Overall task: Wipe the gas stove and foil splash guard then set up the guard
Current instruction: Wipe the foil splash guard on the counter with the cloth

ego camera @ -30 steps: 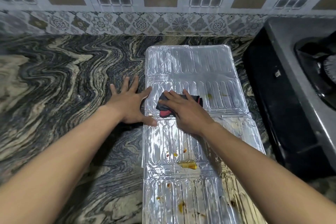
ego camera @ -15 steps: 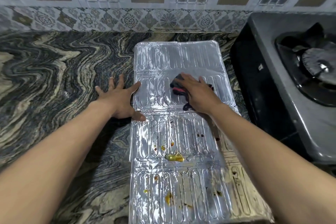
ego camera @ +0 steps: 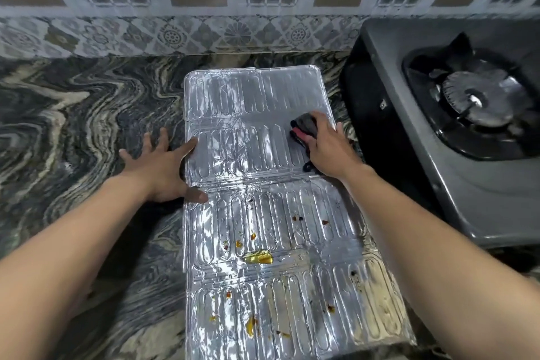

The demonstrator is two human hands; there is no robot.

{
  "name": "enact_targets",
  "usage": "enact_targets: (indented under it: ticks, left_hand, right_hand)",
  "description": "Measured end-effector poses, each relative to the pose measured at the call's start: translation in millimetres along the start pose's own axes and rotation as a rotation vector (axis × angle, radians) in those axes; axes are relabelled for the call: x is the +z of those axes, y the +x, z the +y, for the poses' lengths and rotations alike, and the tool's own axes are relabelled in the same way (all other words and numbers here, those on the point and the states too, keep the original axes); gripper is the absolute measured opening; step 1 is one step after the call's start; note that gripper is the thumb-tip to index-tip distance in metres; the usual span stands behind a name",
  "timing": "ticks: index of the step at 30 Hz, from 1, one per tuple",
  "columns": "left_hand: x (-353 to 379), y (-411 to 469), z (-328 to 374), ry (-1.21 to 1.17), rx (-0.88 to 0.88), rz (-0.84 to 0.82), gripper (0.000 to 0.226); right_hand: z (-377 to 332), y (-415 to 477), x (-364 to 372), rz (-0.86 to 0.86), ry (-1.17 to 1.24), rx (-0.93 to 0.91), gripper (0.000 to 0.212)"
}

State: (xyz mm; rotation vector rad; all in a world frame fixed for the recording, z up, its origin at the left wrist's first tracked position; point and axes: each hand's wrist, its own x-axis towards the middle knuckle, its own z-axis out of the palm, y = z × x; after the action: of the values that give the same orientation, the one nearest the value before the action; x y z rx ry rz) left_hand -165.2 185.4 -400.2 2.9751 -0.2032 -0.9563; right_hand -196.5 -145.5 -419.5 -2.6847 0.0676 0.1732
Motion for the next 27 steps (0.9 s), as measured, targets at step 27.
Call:
enact_targets:
  ticks: [27]
  left_hand:
    - [-1.9,0.0,-0.7,0.023,0.02,0.005,0.139]
  right_hand:
    - [-6.0,-72.8,21.3,-0.108,-0.211,-0.036,0.056]
